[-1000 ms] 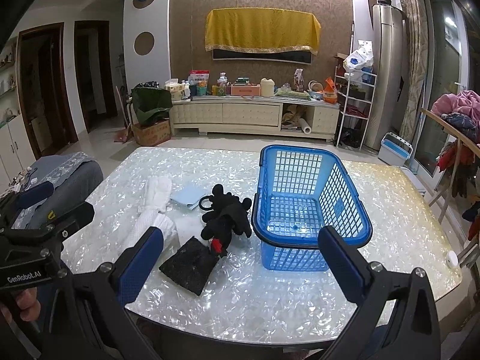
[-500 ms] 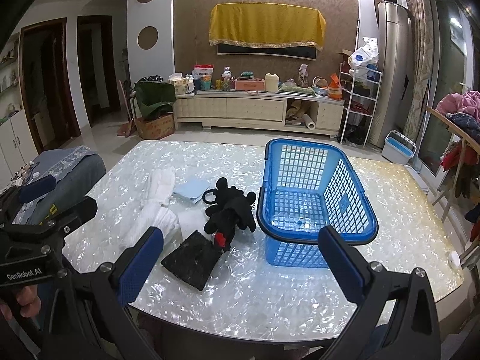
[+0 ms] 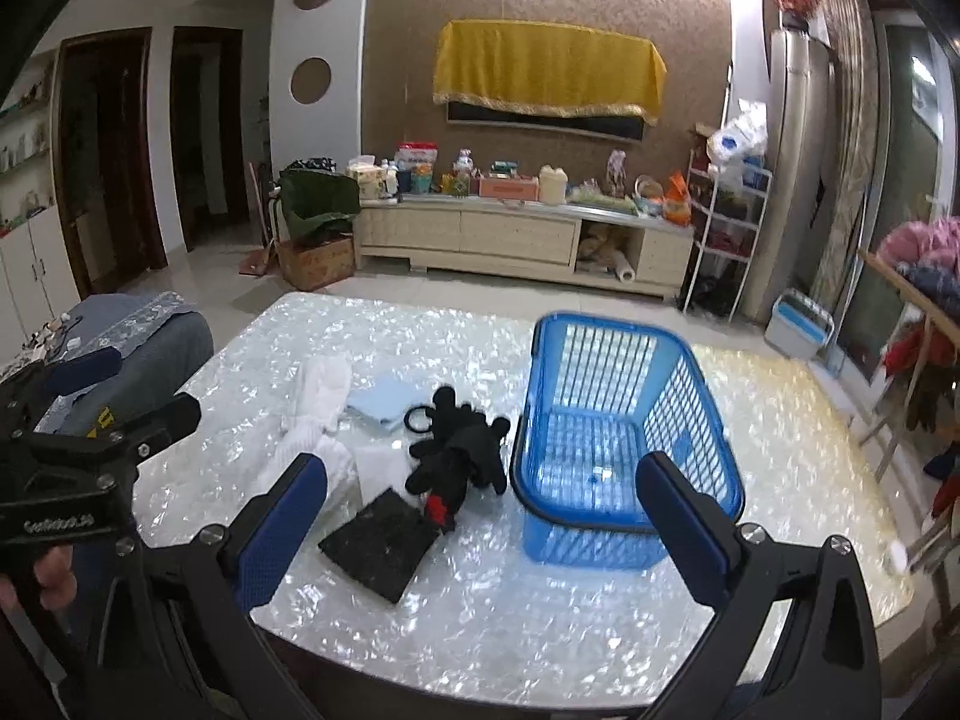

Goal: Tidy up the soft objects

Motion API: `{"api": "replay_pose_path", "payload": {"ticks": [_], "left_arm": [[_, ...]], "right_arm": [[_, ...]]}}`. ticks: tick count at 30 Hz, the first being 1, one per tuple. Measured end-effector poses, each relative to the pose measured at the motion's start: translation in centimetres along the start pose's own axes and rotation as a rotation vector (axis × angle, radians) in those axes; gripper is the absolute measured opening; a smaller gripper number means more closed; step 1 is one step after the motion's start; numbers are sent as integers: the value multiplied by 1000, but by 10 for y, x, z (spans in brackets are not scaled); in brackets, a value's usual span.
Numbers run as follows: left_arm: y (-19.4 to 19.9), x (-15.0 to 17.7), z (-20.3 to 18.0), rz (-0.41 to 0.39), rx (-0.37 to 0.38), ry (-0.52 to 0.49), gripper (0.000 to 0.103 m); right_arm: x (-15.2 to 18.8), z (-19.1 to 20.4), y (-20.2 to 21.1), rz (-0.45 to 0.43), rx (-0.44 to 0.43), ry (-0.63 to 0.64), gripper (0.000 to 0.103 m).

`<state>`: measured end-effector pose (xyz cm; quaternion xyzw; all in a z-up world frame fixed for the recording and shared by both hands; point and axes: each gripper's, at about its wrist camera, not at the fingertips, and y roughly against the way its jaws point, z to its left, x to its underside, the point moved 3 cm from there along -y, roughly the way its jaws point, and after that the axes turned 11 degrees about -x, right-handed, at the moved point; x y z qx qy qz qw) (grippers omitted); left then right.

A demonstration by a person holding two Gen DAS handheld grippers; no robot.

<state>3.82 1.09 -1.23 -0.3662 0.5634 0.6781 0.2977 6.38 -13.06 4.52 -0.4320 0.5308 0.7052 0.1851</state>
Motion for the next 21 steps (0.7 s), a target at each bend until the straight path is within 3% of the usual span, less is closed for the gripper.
{"api": "replay_pose_path", "payload": {"ticks": [10, 17, 21], "left_arm": [[-21, -22, 34, 31, -35, -1, 103], [-53, -17, 67, 114, -102, -5, 103], [-77, 0, 73, 192, -71, -51, 103]], "right_arm": [[-27, 8, -43, 67, 15, 12, 103], [-29, 43, -97, 198, -169, 62, 103], [-10, 61, -137, 330, -193, 94, 103]]}}
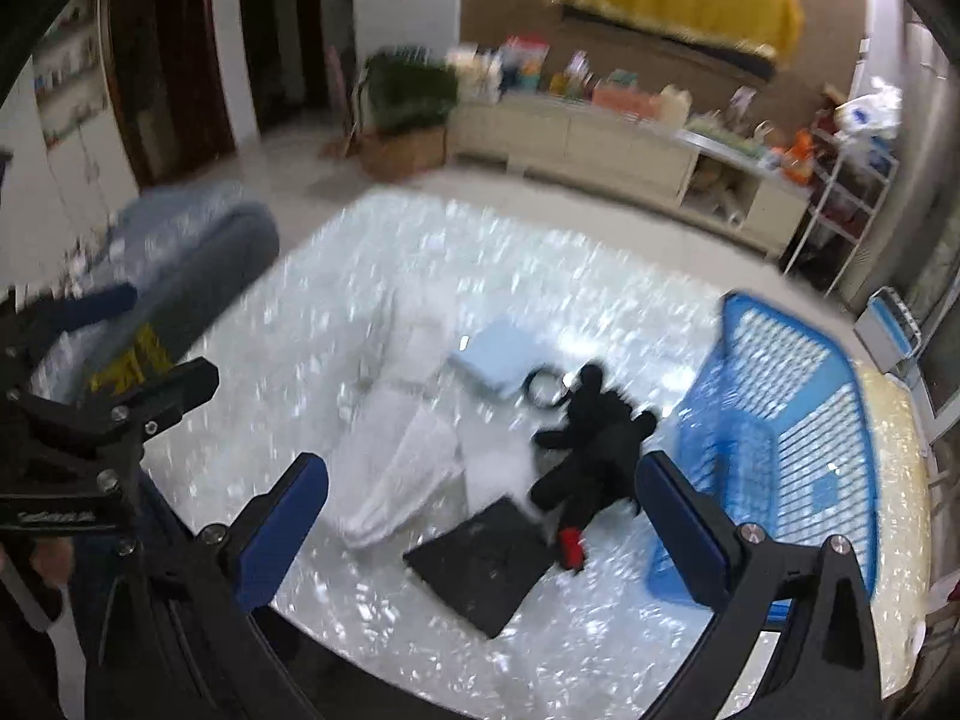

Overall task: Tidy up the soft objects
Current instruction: 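Reach the right gripper to the black fuzzy cloth and grasp it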

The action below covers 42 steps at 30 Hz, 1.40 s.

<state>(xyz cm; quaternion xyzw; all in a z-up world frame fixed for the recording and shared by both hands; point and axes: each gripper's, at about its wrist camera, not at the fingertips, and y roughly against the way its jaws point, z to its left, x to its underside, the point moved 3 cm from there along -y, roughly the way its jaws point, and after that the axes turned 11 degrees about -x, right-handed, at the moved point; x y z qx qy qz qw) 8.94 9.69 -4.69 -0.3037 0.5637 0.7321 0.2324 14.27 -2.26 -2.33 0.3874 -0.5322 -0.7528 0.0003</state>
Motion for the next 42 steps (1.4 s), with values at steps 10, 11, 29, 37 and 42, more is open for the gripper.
{"api": "replay_pose_path", "payload": {"ticks": [10, 11, 29, 37, 42], "left_arm": [[-57, 36, 3, 156, 39, -52, 103], [-62, 39, 2, 166, 36, -60, 103], [-114, 74, -14, 289, 149, -31, 103], [-110, 71, -5, 283, 180, 25, 103], [-101, 71, -4, 270, 175, 24, 103]], "right_arm": [[44, -4, -86, 230, -83, -135, 98], [46, -2, -86, 245, -79, -150, 98], [85, -18, -140, 365, 8, -156, 61], [95, -11, -122, 335, -25, -148, 16], [90, -10, -98, 294, -41, -159, 13]]}}
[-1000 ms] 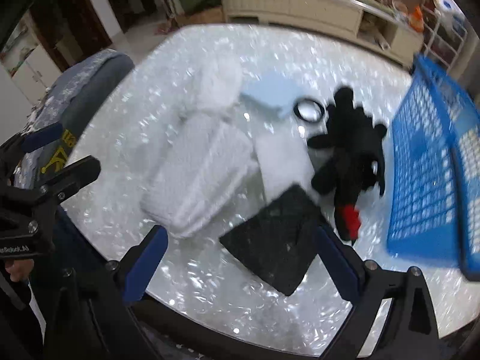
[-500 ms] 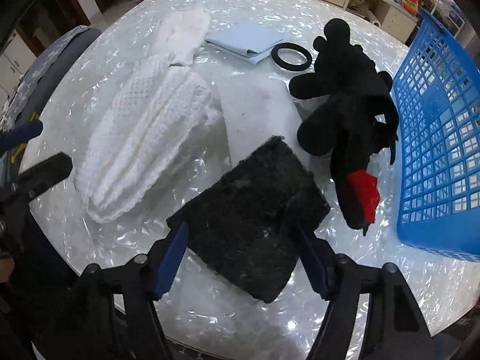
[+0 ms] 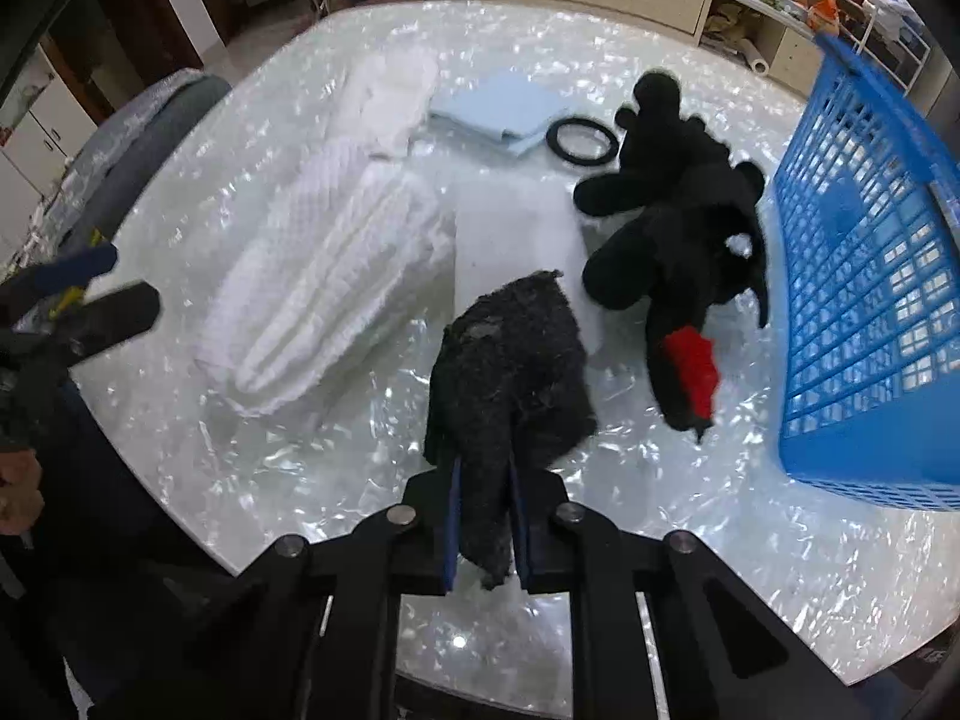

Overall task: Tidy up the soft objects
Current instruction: 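Reach the right gripper to the black fuzzy cloth and grasp it, then drop the black cloth into the basket while the left gripper grasps the white knit cloth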

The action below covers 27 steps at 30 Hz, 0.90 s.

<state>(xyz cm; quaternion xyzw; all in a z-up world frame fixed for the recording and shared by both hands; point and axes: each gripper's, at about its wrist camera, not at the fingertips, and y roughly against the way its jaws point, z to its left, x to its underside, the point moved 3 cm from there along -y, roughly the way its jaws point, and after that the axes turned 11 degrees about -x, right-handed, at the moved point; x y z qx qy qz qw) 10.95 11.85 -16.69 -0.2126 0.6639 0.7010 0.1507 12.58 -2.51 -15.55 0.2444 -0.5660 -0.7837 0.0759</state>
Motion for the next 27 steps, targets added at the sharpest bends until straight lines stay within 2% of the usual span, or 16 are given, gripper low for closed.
{"api": "replay_pose_path", "payload": {"ticks": [4, 7, 8, 12, 21, 27], "left_arm": [[4, -2, -2, 2, 7, -6, 103], [5, -4, -2, 24, 64, 13, 103], [6, -4, -2, 24, 64, 16, 103], [2, -11, -1, 23, 43, 0, 103], [-35, -24, -3, 98, 8, -53, 103], [-52, -27, -19, 134, 21, -94, 103]], "right_arm": [[-1, -1, 30, -43, -14, 21, 13], [0, -4, 53, -69, -16, 29, 13], [6, -8, 58, -80, -16, 34, 13], [-6, -10, 81, -106, -17, 47, 13], [-34, -24, 112, -191, -32, 44, 13], [-48, -50, 152, -253, 11, 32, 13]]}}
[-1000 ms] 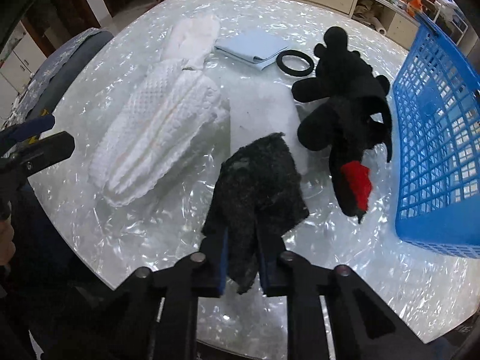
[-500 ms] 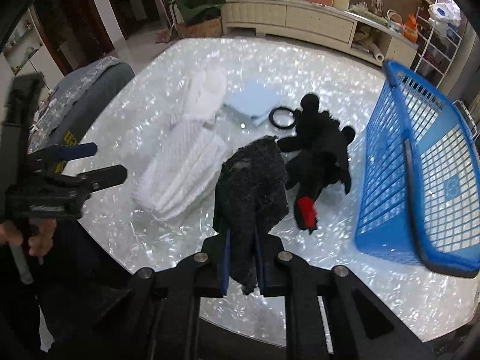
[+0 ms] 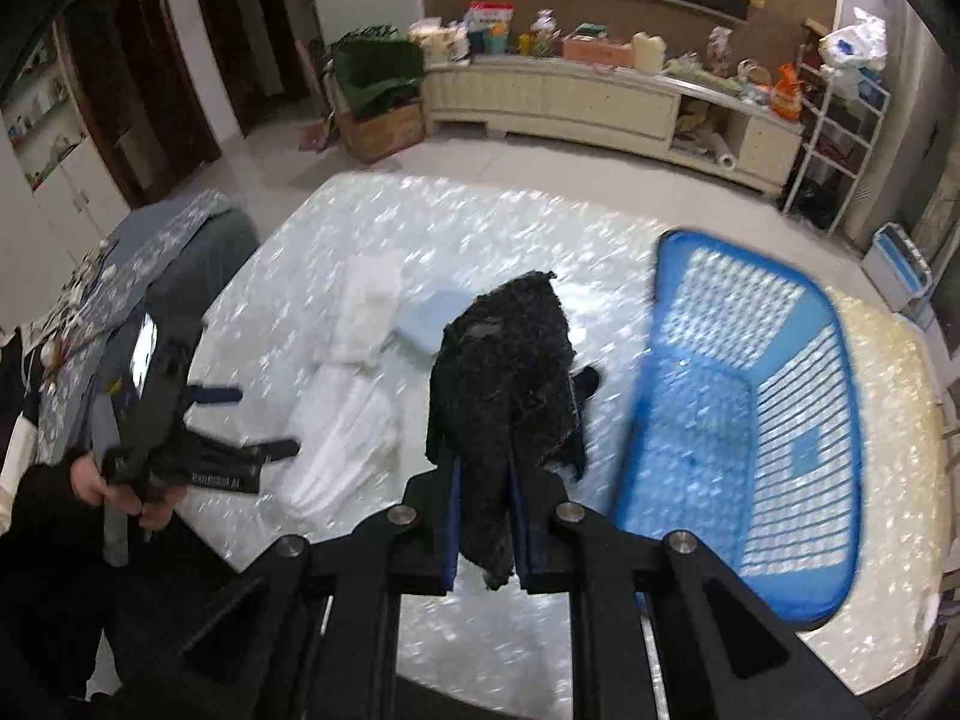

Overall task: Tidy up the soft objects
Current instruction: 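Drop the black cloth into the basket while the left gripper grasps the white knit cloth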

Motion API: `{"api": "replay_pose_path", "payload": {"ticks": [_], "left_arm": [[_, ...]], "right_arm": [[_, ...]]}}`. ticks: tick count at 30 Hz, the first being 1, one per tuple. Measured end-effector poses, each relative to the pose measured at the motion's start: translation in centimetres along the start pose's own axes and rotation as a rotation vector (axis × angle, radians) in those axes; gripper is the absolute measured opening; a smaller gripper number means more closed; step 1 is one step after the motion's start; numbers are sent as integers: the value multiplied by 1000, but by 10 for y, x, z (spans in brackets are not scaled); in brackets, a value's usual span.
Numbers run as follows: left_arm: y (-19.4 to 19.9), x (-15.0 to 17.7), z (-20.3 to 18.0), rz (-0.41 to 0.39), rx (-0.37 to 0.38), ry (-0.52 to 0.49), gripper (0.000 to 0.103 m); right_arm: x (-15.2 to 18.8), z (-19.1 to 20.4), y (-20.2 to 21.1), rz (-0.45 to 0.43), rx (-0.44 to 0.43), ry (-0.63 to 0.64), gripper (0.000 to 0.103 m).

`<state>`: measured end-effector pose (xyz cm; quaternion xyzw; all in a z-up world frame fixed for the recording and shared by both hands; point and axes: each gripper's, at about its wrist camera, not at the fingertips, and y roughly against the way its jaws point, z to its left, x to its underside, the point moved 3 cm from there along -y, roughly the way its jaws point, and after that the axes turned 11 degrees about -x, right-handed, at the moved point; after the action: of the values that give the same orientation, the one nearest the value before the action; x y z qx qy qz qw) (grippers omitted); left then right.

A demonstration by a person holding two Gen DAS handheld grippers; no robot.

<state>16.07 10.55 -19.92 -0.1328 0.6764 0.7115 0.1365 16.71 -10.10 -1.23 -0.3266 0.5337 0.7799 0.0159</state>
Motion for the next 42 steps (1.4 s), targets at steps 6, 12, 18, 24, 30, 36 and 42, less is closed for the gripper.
{"api": "replay_pose_path", "payload": {"ticks": [6, 12, 18, 24, 30, 36, 42], "left_arm": [[-16, -7, -12, 35, 0, -24, 103], [-32, -10, -15, 65, 12, -14, 103], [-40, -15, -21, 69, 4, -27, 103], [-40, -17, -29, 70, -13, -33, 90], [-31, -14, -41, 72, 12, -55, 65], [-25, -12, -52, 50, 57, -48, 42], [-16, -3, -46, 57, 89, -24, 30]], "right_arm": [[-17, -45, 15, -26, 68, -42, 13], [-12, -83, -4, 29, 116, -128, 13], [11, -108, -37, 145, 126, -237, 13], [30, -108, -65, 247, 131, -258, 14], [36, -104, -75, 289, 123, -257, 15], [41, -99, -77, 294, 117, -258, 26], [43, -110, -70, 302, 124, -256, 58]]}}
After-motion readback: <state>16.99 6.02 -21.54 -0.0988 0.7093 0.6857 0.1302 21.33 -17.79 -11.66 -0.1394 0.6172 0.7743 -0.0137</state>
